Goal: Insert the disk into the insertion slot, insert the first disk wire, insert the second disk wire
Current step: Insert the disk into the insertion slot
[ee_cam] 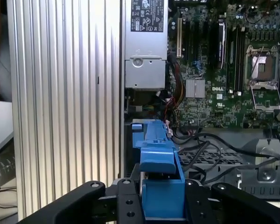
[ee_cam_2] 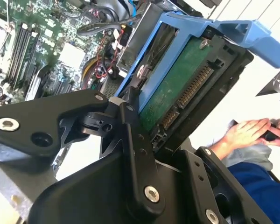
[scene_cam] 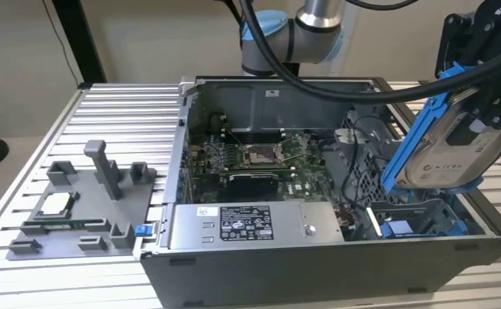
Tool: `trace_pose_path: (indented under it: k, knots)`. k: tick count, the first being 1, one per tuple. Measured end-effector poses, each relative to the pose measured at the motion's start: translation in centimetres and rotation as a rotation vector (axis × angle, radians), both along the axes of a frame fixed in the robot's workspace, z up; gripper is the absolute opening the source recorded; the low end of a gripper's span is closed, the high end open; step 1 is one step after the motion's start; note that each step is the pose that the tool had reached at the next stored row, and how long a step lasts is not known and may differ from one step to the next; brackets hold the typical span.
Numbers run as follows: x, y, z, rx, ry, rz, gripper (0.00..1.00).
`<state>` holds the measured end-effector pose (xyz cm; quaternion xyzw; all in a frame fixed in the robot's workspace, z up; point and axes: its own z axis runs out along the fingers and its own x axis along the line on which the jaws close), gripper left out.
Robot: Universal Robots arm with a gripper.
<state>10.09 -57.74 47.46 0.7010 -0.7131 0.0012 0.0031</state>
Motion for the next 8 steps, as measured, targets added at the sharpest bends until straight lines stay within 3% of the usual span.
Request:
trace_pose_path:
  k: [8]
  knots:
    - [0.16, -0.05, -0.78, 0.0000, -0.0001, 0.013, 0.00]
